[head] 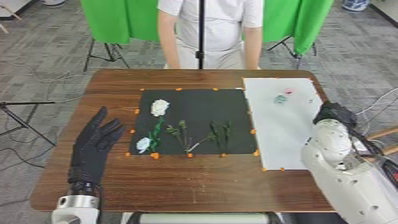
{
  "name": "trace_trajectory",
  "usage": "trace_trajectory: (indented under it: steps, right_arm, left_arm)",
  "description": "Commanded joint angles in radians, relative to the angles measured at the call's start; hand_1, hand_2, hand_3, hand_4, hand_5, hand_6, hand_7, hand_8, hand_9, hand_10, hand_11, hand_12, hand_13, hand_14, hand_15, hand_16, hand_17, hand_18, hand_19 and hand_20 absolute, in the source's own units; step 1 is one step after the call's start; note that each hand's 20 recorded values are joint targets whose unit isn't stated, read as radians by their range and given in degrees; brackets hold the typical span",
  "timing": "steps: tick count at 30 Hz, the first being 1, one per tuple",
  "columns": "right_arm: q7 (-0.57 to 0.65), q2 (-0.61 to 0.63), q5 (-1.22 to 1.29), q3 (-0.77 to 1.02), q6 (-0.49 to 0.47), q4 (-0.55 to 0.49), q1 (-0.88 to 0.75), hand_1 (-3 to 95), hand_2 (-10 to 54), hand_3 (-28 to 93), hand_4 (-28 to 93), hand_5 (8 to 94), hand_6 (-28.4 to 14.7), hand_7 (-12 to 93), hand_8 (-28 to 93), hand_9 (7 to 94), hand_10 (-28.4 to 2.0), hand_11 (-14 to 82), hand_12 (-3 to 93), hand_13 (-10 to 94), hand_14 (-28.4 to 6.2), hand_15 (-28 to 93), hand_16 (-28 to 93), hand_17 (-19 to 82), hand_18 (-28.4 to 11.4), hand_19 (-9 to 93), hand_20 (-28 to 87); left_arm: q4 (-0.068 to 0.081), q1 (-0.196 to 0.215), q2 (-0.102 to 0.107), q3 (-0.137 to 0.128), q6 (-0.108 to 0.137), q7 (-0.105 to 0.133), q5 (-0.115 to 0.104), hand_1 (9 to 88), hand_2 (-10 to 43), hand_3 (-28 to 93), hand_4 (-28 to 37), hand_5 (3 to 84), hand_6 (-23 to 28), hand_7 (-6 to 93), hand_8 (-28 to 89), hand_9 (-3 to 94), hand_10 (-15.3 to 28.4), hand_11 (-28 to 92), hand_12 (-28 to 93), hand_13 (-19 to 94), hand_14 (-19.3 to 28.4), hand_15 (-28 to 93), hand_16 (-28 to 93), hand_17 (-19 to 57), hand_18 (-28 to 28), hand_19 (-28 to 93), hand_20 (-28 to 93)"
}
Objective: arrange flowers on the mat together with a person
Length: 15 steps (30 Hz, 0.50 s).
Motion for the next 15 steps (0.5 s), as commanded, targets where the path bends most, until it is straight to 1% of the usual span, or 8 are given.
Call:
trace_trajectory:
  steps: [1, 3, 5, 6, 7, 10, 11, 15]
  right_arm:
    - [-0.130, -0.018, -0.084, -0.047, 0.107, -0.190, -0.003, 66.3, -9.5, 59, -28, 88.1, 1.5, 13, 2, 93.7, -8.3, 17.4, 27.0, 86, -4.3, 40, 25, 34, -19.6, 93, -4]
    - [-0.169, -0.032, -0.083, -0.095, 0.134, -0.231, 0.024, 65.1, -9.5, 60, -28, 87.8, 1.9, 13, 2, 93.7, -7.7, 17.4, 27.3, 86, -3.5, 39, 27, 34, -18.9, 93, -4]
    - [-0.223, -0.054, -0.051, -0.150, 0.146, -0.261, 0.060, 64.0, -9.5, 61, -28, 87.7, 2.5, 14, 1, 93.7, -7.4, 17.5, 27.3, 87, -2.7, 37, 28, 33, -18.1, 93, -5]
    - [-0.255, -0.075, -0.049, -0.176, 0.145, -0.268, 0.079, 63.8, -9.5, 61, -28, 87.6, 2.7, 14, 1, 93.7, -7.2, 17.6, 27.3, 86, -2.5, 37, 29, 33, -17.8, 93, -6]
    - [-0.275, -0.091, -0.038, -0.211, 0.150, -0.270, 0.102, 63.4, -9.5, 62, -28, 87.5, 2.8, 14, 1, 93.7, -7.0, 17.7, 27.3, 87, -2.4, 37, 29, 33, -17.7, 93, -6]
    - [-0.335, -0.151, -0.018, -0.322, 0.179, -0.242, 0.176, 62.6, -9.5, 63, -28, 87.4, 3.0, 14, 1, 93.7, -6.9, 17.7, 27.2, 87, -2.0, 37, 30, 32, -17.4, 92, -6]
    - [-0.357, -0.167, -0.047, -0.357, 0.178, -0.225, 0.196, 62.3, -9.5, 63, -28, 87.3, 3.0, 14, 1, 93.7, -6.9, 17.8, 27.2, 87, -2.0, 37, 30, 32, -17.3, 92, -6]
    - [-0.410, -0.219, -0.038, -0.465, 0.168, -0.182, 0.259, 61.5, -9.5, 64, -28, 87.1, 2.9, 15, 1, 93.7, -6.7, 17.6, 27.3, 87, -2.2, 37, 30, 31, -17.0, 91, -7]
  left_arm:
    - [-0.017, 0.044, -0.003, -0.030, -0.008, 0.006, 0.007, 23.0, 11.3, 73, -28.3, 27.9, 6.1, 11.9, -10, 30.0, 18.6, 21, 11, 24, 22.7, 34, -4, -8.2, 18.8, 45, 10]
    - [-0.022, 0.047, 0.003, -0.032, -0.009, 0.015, 0.000, 22.9, 11.3, 73, -28.2, 27.9, 6.1, 11.9, -10, 30.0, 18.7, 21, 11, 24, 22.7, 34, -4, -8.2, 18.8, 45, 10]
    - [-0.022, 0.044, 0.005, -0.032, -0.004, 0.017, 0.007, 23.0, 11.3, 73, -28.2, 27.9, 6.1, 12.0, -10, 30.0, 18.7, 21, 11, 24, 22.7, 34, -4, -8.2, 18.8, 45, 10]
    - [-0.022, 0.042, 0.009, -0.029, -0.002, 0.023, 0.004, 22.9, 11.3, 73, -28.2, 27.9, 6.1, 12.0, -10, 30.0, 18.7, 21, 11, 24, 22.7, 34, -4, -8.2, 18.7, 45, 10]
    - [-0.022, 0.042, 0.007, -0.032, -0.006, 0.022, 0.004, 22.9, 11.3, 73, -28.2, 27.9, 6.0, 12.0, -10, 30.0, 18.7, 21, 11, 24, 22.7, 34, -4, -8.2, 18.8, 45, 10]
    - [-0.022, 0.042, 0.011, -0.030, -0.001, 0.030, -0.001, 22.9, 11.3, 73, -28.2, 27.9, 6.0, 12.0, -10, 30.0, 18.7, 21, 11, 24, 22.8, 34, -4, -8.2, 18.8, 45, 10]
    - [-0.021, 0.041, 0.008, -0.031, -0.003, 0.024, 0.002, 22.9, 11.3, 73, -28.2, 27.9, 6.0, 12.1, -10, 30.0, 18.7, 21, 11, 24, 22.8, 34, -4, -8.2, 18.7, 45, 10]
    - [-0.017, 0.034, 0.012, -0.028, -0.008, 0.021, 0.005, 22.9, 11.3, 73, -28.3, 27.9, 6.0, 12.0, -10, 30.0, 18.6, 21, 11, 24, 22.7, 34, -4, -8.2, 18.7, 45, 10]
